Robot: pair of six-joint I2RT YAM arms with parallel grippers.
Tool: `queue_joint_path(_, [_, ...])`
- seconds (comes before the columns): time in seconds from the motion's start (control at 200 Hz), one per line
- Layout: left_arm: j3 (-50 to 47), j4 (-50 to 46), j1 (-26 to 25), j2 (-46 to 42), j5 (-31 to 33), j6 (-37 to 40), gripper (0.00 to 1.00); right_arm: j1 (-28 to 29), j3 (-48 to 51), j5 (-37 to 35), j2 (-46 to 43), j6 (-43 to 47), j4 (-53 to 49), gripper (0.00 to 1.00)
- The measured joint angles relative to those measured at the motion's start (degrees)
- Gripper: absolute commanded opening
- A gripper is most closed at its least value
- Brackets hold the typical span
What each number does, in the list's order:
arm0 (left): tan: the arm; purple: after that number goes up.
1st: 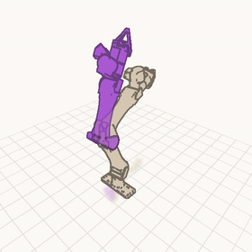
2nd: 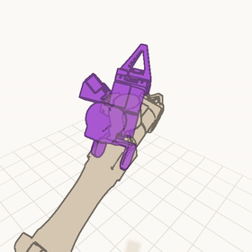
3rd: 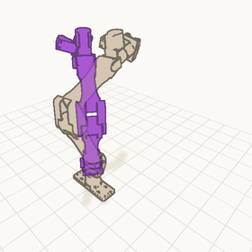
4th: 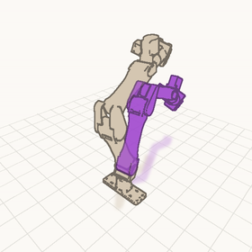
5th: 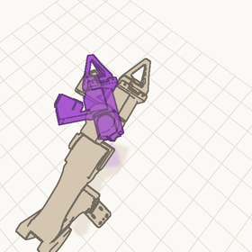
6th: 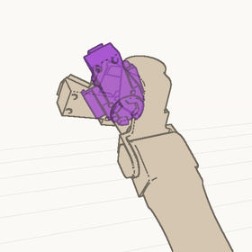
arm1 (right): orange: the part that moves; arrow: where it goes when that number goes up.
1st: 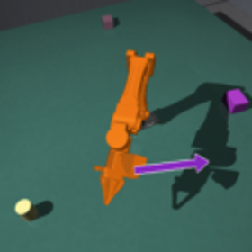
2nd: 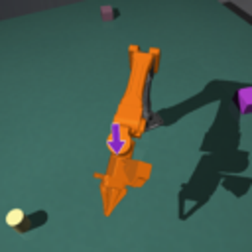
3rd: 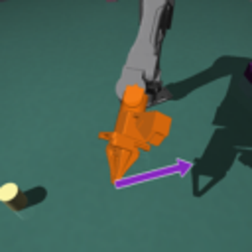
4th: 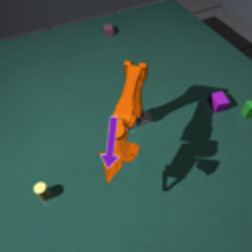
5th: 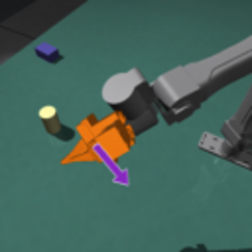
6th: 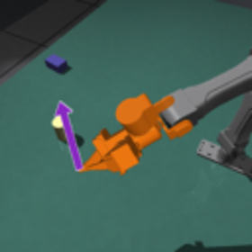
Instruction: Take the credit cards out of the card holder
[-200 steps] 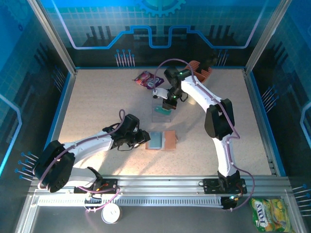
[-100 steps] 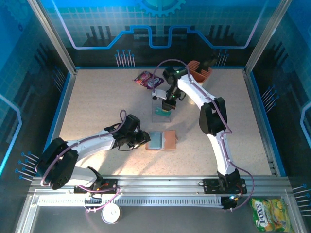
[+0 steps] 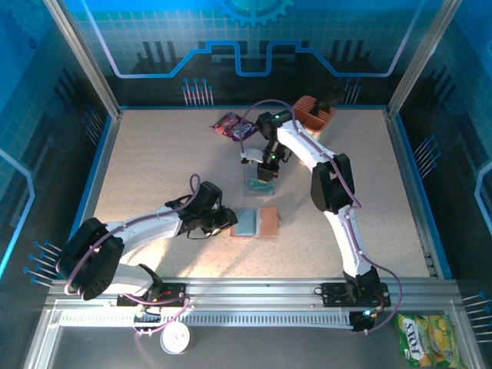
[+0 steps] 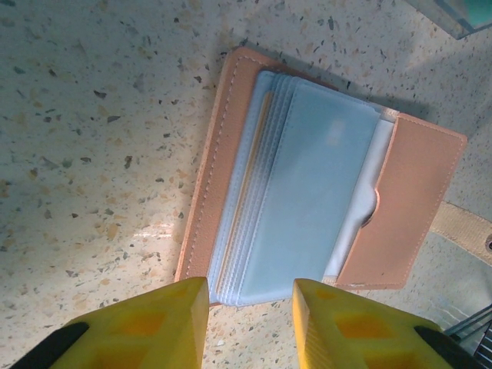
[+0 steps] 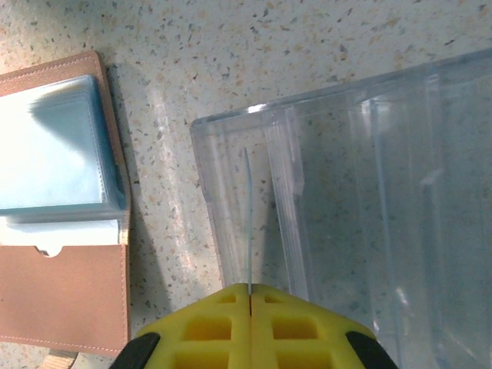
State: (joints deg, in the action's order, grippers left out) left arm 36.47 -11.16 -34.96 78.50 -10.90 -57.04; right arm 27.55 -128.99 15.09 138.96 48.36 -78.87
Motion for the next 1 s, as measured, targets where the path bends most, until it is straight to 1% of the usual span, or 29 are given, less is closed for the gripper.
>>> queue_joint_path(0.345, [0.00, -0.22, 0.20, 0.00, -0.02, -0.02, 0.35, 1.97, 0.00, -0.96, 0.44, -0.07, -2.32, 0.01])
queue_joint_path(0.405, [0.00, -0.22, 0.20, 0.00, 0.00, -0.02, 0.35, 2.08, 0.02, -0.92, 0.59, -0.09, -2.62, 0.03])
queue_joint_path(0.78, [0.13, -0.50, 0.20, 0.70, -0.02, -0.02, 0.37, 2.14, 0.83, -0.52, 0.46, -2.54, -1.70, 0.26])
queue_joint_path(0.895, [0.13, -0.59, 0.20, 0.70, -0.02, 0.00, 0.38, 2.29, 4.85, -0.59, -1.84, -3.89, 0.61, 0.31])
queue_joint_path(1.001, [0.24, -0.61, 0.20, 0.70, -0.02, 0.02, 0.38, 2.82, 10.62, -1.40, -6.54, -5.79, 3.48, 0.34])
